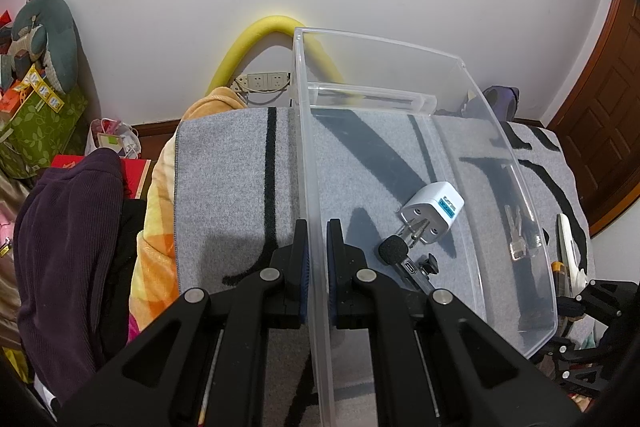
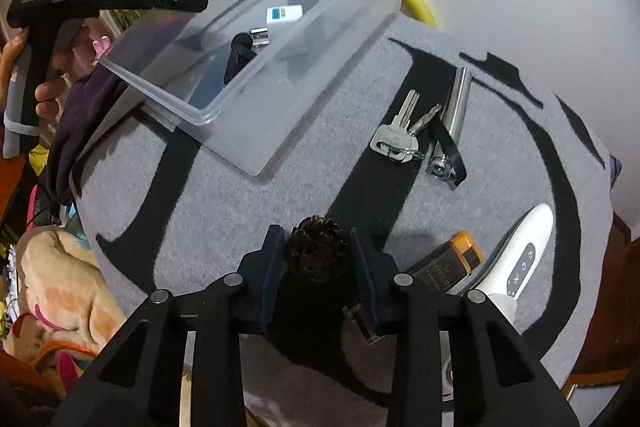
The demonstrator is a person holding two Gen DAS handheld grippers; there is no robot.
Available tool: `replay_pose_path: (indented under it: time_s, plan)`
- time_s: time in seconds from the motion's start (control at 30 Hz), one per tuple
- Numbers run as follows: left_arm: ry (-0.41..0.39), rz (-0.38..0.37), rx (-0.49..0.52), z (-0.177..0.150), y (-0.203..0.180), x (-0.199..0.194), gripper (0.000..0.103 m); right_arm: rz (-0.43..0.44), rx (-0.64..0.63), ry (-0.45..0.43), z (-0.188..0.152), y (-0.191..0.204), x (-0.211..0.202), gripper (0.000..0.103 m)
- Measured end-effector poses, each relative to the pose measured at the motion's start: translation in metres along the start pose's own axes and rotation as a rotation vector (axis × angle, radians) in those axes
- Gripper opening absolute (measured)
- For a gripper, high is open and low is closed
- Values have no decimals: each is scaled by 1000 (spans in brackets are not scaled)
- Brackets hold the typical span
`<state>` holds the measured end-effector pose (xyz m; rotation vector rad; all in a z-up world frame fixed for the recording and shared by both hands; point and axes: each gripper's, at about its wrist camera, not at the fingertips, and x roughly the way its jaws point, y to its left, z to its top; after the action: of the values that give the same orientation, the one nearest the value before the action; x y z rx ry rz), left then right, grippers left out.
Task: Organize rigid objects
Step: 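Grasp the dark spiky ornament with the right tool, then place the dark ornament into the box beside the adapter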
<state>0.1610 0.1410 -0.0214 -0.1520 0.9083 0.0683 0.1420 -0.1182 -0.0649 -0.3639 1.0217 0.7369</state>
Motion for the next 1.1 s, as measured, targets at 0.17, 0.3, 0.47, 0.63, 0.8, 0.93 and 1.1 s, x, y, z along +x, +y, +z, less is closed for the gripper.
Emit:
replay_pose_path:
  time_s: [0.17,0.3,0.47,0.63,0.8,0.93,1.1]
  plan:
    - [1,-2,-1,0,1,0,6,-15,7,-38,7,-4,-13,31]
    - [0,-1,0,0,0,0,6,-41,6,-104,22,-10,-33,31]
    - [2,0,2,0,1,0,6,-75,-17,-218,52,-4,-64,31]
    - [1,1,1,1,0,0,6,-75,-58,-300,84,7,-82,31]
    - [2,1,2,1,0,0,6,-36,-99,-307,112,28,-70,31]
    - [1,-1,1,1,0,0,6,-8,-108,-241,124,39,-41,31]
    - [0,-4,0,1,-1,1,6,9,-108,-115,125,44,5,31]
